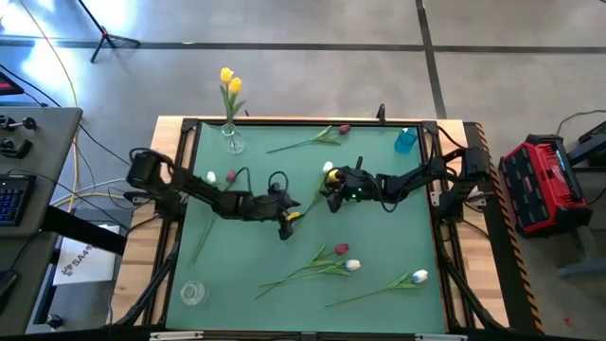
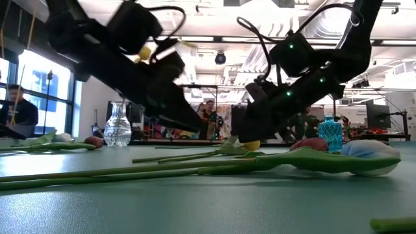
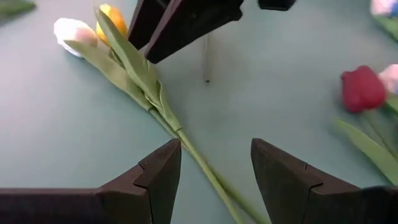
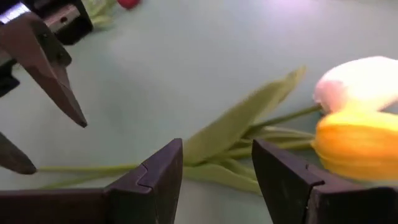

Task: Sort flowers into vase by color
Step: Put the yellow flower into the top transparent vase

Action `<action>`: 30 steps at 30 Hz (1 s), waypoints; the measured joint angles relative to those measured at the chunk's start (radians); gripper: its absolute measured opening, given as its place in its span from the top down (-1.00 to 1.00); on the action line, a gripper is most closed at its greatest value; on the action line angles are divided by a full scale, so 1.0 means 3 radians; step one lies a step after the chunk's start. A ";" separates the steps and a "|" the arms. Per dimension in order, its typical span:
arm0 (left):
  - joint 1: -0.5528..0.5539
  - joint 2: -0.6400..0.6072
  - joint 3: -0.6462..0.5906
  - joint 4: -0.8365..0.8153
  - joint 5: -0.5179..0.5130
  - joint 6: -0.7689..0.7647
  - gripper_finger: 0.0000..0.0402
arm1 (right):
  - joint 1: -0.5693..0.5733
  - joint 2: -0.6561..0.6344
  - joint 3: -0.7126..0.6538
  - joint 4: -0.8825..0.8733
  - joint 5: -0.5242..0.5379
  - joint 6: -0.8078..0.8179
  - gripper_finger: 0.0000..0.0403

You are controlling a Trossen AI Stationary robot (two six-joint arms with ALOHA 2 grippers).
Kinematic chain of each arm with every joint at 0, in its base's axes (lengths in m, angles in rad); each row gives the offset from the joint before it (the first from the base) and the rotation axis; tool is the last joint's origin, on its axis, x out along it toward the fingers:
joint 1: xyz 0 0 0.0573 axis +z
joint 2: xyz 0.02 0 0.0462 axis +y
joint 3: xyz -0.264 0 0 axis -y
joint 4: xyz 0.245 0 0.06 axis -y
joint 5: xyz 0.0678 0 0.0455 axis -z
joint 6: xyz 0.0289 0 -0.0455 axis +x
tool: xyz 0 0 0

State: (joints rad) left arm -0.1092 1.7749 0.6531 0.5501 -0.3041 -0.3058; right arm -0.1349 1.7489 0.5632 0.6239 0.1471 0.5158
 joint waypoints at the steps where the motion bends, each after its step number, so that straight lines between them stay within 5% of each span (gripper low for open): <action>1: 0.0010 0.0046 0.0049 -0.0076 -0.0025 -0.0018 0.09 | 0.0000 0.0000 0.0000 -0.0037 0.0000 -0.0004 0.09; 15: 0.0064 0.0551 0.0608 -0.0450 -0.0253 -0.0084 0.10 | 0.0015 -0.0017 -0.0003 -0.0074 0.0001 -0.0179 0.09; 21: 0.0079 0.0549 0.0643 -0.0653 -0.0437 -0.0104 0.35 | 0.0015 -0.0017 -0.0003 -0.0074 0.0000 -0.0179 0.09; 30: 0.0154 0.0630 0.0648 -0.0592 -0.0204 -0.0134 0.68 | 0.0015 -0.0017 -0.0003 -0.0071 -0.0001 -0.0240 0.09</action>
State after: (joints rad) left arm -0.0631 1.9640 0.8474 0.3727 -0.3652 -0.3459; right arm -0.1303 1.7439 0.5625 0.6026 0.1468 0.4438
